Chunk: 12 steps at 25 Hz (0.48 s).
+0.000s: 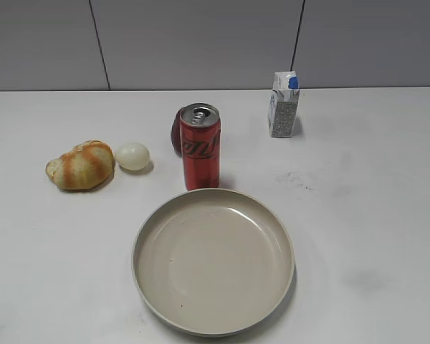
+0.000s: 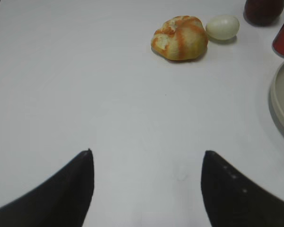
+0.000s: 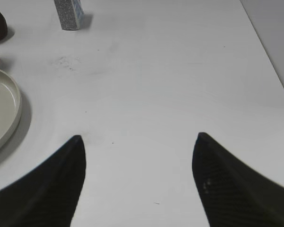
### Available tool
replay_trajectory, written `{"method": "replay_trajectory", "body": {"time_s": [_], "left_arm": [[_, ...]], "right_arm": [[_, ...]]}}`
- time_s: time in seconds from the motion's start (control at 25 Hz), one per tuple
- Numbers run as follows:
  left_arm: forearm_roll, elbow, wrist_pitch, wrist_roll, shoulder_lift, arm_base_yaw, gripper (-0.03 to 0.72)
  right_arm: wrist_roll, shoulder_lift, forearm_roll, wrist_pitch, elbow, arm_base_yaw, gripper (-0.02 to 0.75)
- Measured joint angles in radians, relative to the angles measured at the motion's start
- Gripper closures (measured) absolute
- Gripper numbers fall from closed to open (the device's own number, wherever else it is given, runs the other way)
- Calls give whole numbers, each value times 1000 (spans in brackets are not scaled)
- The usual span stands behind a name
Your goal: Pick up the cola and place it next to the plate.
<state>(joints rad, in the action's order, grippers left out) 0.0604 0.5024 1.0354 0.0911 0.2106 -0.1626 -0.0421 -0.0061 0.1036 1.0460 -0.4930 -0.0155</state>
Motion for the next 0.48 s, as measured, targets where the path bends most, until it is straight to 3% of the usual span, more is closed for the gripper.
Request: {"method": "replay_trajectory", "body": {"time_s": [0.28,0.48], "left_arm": [[1,0,-2,0,-51,7,162],[2,0,-2,0,-137,73,183]], "right_arm": [[0,0,0,0,0,0,204],[0,0,0,0,0,0,204]]}}
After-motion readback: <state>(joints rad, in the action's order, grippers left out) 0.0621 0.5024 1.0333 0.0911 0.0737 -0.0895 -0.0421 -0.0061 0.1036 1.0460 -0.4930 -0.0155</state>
